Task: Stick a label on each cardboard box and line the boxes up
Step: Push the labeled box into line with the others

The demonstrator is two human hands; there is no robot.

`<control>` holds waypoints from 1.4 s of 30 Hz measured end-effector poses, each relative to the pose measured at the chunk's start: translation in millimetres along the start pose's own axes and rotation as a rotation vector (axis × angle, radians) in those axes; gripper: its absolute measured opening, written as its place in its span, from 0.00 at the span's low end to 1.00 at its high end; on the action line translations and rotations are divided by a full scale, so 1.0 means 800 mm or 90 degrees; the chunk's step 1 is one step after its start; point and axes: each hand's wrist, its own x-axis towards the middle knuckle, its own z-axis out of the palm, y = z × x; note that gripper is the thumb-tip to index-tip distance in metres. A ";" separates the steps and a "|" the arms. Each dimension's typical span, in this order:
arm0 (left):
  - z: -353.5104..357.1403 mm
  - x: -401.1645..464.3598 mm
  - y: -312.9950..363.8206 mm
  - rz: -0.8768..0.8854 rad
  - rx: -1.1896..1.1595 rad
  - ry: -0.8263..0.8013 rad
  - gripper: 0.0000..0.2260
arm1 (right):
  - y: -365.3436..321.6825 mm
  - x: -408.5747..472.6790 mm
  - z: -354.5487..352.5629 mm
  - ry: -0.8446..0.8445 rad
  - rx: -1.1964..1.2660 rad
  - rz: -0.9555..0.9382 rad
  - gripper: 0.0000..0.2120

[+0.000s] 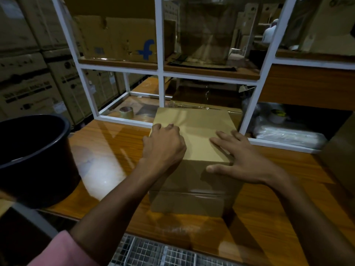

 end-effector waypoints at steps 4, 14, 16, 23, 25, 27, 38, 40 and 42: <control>-0.004 0.011 -0.024 -0.019 0.000 0.036 0.12 | -0.016 0.023 0.016 0.080 -0.018 -0.036 0.47; 0.031 0.005 -0.138 0.017 0.097 0.181 0.28 | -0.111 0.134 0.068 0.261 0.052 -0.075 0.39; 0.030 0.011 -0.164 -0.013 0.095 0.193 0.28 | -0.134 0.155 0.074 0.269 0.055 -0.083 0.39; 0.023 0.062 -0.222 -0.008 0.076 0.176 0.26 | -0.165 0.212 0.076 0.221 0.099 -0.088 0.38; 0.025 0.074 -0.234 0.000 0.078 0.177 0.26 | -0.162 0.220 0.077 0.197 0.132 -0.086 0.37; 0.028 0.083 -0.242 0.012 0.076 0.181 0.26 | -0.158 0.226 0.081 0.215 0.142 -0.080 0.37; 0.033 0.119 -0.246 0.060 0.112 0.136 0.27 | -0.144 0.254 0.086 0.245 0.127 -0.028 0.38; 0.033 0.122 -0.245 0.062 0.123 0.128 0.28 | -0.142 0.257 0.085 0.237 0.129 -0.020 0.38; 0.034 0.124 -0.243 0.058 0.130 0.122 0.29 | -0.139 0.259 0.084 0.230 0.133 -0.013 0.38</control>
